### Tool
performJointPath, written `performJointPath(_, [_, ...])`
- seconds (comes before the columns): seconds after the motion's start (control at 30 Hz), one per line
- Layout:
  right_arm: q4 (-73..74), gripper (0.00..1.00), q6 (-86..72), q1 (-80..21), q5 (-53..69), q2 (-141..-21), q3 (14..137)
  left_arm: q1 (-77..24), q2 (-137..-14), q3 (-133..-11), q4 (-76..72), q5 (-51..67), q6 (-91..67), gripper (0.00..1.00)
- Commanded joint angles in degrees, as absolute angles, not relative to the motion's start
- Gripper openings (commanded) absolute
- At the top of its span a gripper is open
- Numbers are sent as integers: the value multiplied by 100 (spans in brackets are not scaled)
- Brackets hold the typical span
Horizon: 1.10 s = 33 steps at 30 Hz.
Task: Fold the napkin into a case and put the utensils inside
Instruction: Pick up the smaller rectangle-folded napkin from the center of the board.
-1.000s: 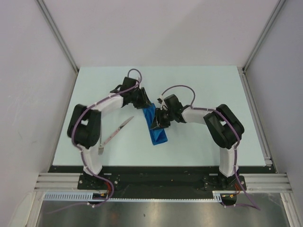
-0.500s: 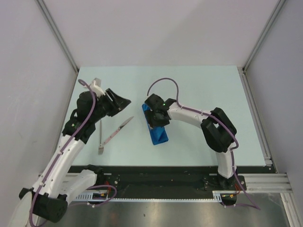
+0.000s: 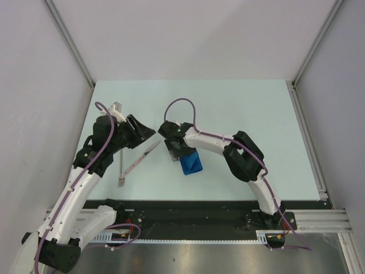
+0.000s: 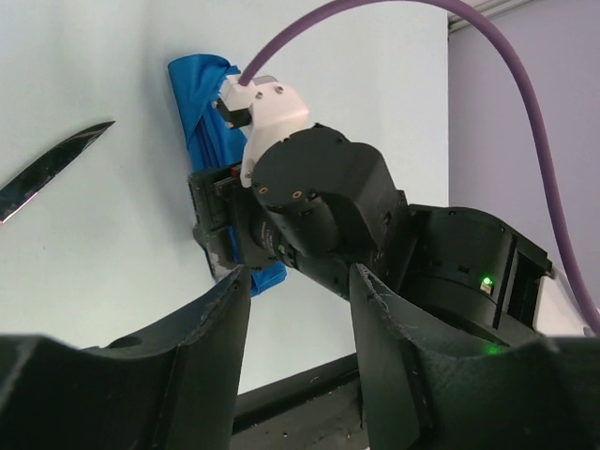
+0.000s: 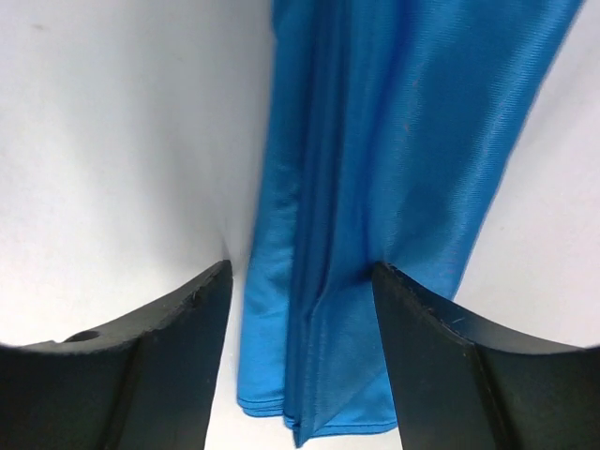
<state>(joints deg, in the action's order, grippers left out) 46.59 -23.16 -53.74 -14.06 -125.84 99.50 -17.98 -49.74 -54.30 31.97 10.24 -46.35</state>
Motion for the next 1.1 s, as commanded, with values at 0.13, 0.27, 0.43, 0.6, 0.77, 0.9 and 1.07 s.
performJointPath(0.13, [5054,67,-2654,-5678,-1819,-13052,10459,-1793,-4878,-5432,3173,1134,-4518,52])
performJointPath(0.27, [5071,63,-2707,-5669,-1881,-13096,10406,-1793,-4887,-5397,3155,1160,-4500,52])
performJointPath(0.43, [5045,50,-2672,-5564,-1907,-13113,10266,-1793,-4931,-5344,3147,1169,-4456,52])
performJointPath(0.6, [5010,44,-2628,-5406,-2013,-13043,10116,-1793,-4966,-5247,3059,1230,-4482,52])
performJointPath(0.77, [4931,35,-2549,-5326,-2013,-13017,10081,-1793,-5018,-5221,2971,1274,-4509,52])
performJointPath(0.9, [4948,21,-2487,-5291,-1969,-13008,10221,-1793,-5071,-5221,2883,1309,-4535,52])
performJointPath(1.07, [4826,0,-2557,-5221,-1768,-12746,10362,-1793,-5176,-5203,2795,1362,-4518,53])
